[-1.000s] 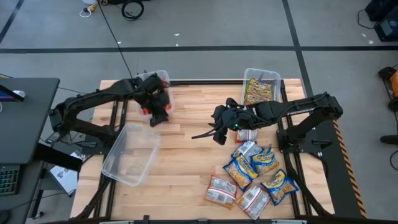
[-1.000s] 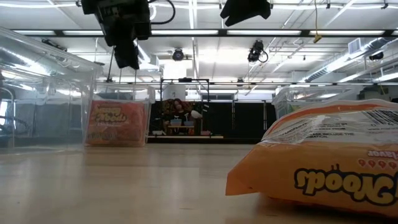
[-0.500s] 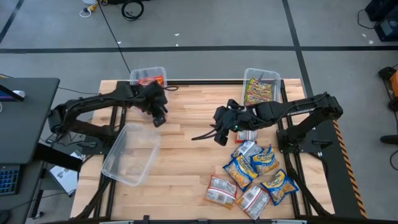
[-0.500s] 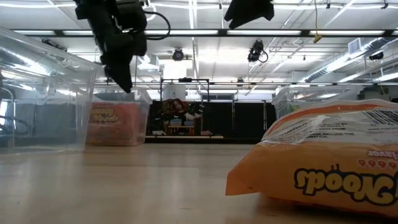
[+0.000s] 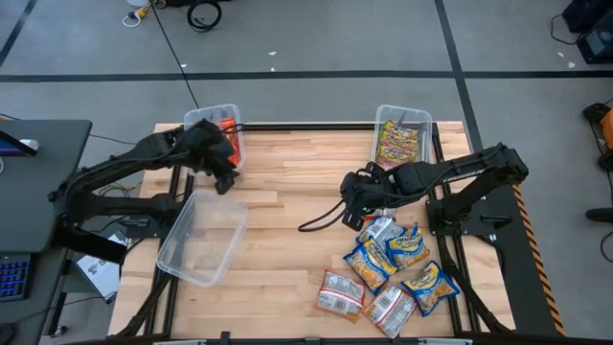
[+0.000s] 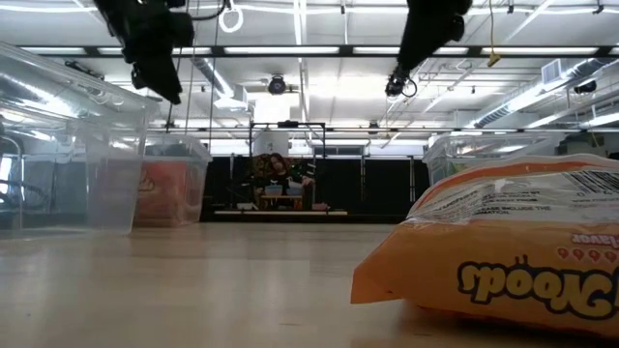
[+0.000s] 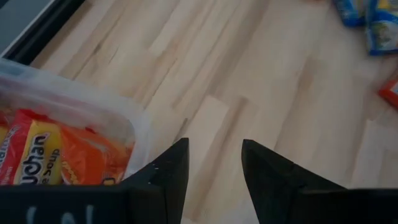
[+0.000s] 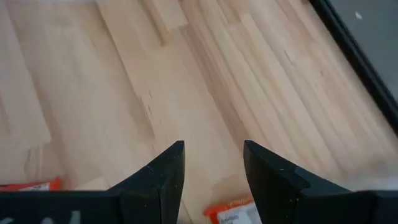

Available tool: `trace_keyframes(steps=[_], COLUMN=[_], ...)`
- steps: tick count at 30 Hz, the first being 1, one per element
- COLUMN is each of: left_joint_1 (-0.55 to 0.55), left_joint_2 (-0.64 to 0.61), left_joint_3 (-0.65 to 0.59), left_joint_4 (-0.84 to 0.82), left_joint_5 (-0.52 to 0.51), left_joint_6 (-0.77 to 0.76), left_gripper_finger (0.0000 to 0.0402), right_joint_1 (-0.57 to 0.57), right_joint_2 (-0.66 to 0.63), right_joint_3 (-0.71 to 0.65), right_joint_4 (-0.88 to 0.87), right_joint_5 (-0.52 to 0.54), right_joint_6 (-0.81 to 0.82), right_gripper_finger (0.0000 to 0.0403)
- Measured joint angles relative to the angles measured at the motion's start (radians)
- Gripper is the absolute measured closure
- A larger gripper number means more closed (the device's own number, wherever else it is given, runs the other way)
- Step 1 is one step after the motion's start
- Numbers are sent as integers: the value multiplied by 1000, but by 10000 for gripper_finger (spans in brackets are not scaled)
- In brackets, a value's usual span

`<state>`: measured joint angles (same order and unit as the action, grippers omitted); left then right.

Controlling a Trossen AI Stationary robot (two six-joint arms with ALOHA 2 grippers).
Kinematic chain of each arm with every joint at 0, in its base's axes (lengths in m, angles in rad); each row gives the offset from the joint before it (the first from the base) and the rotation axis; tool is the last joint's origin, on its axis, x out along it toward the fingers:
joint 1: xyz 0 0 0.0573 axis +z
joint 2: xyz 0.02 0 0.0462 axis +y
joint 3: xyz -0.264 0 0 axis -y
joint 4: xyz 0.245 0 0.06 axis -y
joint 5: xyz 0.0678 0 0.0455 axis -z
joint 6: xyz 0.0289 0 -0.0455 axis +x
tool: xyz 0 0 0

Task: Sort Maruchan noodles
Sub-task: Put the orange noodle pack into the top left transparent bin

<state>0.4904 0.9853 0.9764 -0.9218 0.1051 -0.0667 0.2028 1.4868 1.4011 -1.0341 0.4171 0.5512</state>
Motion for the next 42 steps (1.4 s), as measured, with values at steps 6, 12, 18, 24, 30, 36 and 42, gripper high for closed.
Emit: trace_keyframes(steps=[6, 12, 18, 24, 30, 36, 42], left_joint_1=[-11, -24, -30, -30, -30, -60, -202], left_joint_2=[-48, -76, -77, -76, -76, -76, -13], left_joint_3=[0, 0, 1, 1, -8, -63, -80], left_joint_4=[-4, 5, 103, 177, 191, 206, 329], left_joint_5=[4, 9, 18, 29, 78, 184, 102], left_joint_6=[0, -4, -1, 0, 62, 128, 158], left_gripper_finger=[249, 249, 249, 249, 249, 249, 249], right_joint_1=[-7, -17, -39, -46, -33, 68, 134], right_joint_2=[0, 2, 2, 1, 1, 1, 1], right_joint_3=[-165, -350, -522, -610, -650, -623, -533], right_joint_4=[-24, -36, -14, 203, 494, 538, 422], right_joint_5=[-74, -138, -48, -51, -84, -241, -176], right_joint_6=[206, 528, 894, 888, 697, 396, 278], right_gripper_finger=[234, 236, 238, 239, 239, 239, 239])
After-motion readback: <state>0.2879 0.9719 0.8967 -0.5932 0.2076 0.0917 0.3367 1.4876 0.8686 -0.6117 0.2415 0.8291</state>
